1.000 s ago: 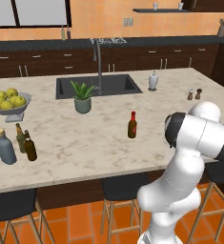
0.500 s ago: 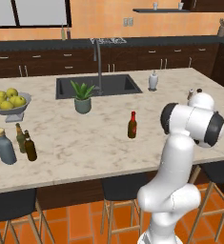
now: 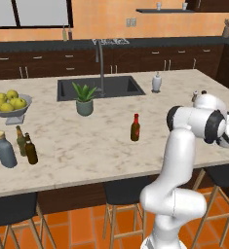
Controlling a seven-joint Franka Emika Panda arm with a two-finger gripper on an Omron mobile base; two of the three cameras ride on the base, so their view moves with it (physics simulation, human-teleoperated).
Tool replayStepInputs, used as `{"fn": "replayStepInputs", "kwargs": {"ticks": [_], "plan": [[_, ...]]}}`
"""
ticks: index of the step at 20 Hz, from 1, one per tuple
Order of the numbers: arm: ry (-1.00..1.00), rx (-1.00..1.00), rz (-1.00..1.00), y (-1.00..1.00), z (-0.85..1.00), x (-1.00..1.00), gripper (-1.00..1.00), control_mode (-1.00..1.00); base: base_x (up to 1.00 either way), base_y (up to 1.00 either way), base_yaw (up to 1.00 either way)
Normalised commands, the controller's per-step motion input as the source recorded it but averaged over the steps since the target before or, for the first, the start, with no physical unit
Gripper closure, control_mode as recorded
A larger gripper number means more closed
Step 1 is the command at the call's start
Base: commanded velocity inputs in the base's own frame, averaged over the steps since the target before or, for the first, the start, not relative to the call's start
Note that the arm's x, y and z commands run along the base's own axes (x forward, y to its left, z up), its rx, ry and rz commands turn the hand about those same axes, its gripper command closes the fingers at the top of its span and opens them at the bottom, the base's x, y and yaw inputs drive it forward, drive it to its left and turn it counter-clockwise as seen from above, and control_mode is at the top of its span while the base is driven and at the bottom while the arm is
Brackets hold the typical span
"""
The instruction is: Move the plastic bottles in the middle to the plastics group, and the glass bottles in the middle to the glass group.
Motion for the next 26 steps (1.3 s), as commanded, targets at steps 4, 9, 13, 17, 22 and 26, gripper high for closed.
{"fn": "replayStepInputs", "kwargs": {"ticks": [4,9,13,17,22,26], "plan": [[-0.09,0.12,0.13,-0.16,-0.30,0.09,1.00,-1.00,0.00,0.00,0.00],[-0.08,0.07,0.09,0.11,-0.37,0.00,1.00,-1.00,0.00,0.00,0.00],[-0.01,0.02,0.06,0.24,-0.29,0.14,1.00,-1.00,0.00,0.00,0.00],[0.00,0.04,0.06,0.10,-0.12,0.33,1.00,-1.00,0.00,0.00,0.00],[0.02,0.06,0.07,0.00,0.00,0.15,1.00,-1.00,0.00,0.00,0.00],[0.00,0.08,0.08,-0.13,0.00,0.09,1.00,-1.00,0.00,0.00,0.00]]}}
